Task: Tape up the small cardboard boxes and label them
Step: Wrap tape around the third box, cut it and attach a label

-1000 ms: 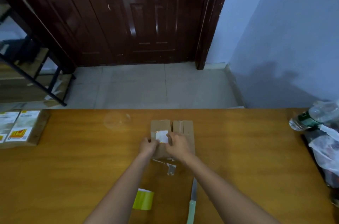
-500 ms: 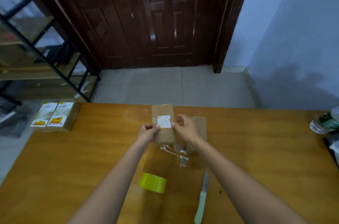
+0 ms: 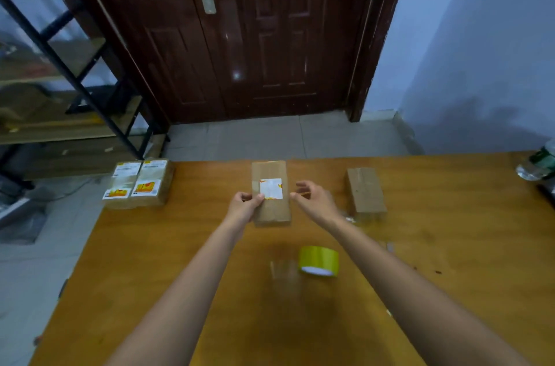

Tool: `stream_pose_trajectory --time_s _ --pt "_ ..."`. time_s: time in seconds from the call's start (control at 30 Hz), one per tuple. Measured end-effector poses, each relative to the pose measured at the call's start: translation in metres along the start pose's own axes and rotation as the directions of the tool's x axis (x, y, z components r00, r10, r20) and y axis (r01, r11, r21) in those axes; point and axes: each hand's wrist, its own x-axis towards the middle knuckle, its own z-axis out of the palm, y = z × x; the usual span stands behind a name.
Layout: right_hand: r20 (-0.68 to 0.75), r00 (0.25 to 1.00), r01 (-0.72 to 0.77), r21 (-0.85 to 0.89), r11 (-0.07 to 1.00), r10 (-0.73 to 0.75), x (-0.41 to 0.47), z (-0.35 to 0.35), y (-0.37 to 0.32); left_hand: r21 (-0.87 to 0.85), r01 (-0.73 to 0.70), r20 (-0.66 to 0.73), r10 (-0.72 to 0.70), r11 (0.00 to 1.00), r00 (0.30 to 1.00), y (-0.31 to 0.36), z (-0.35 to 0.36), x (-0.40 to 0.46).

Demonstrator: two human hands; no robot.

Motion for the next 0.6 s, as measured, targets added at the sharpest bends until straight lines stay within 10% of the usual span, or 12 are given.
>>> stream_pose_trajectory --time_s 0.3,0.6 --pt "-0.006 0.998 -0.054 -0.541 0.839 0.061 -0.056 0.030 0.052 0.090 0.172 -0.020 -0.171 0.981 0.985 -0.083 -0.058 -0.014" --pt "0.024 0.987 -0.119 -0.545 0.830 0.157 -0.068 0.036 0.093 0.101 0.131 -0.058 -0.126 0.986 0.990 -0.108 -0.033 0.017"
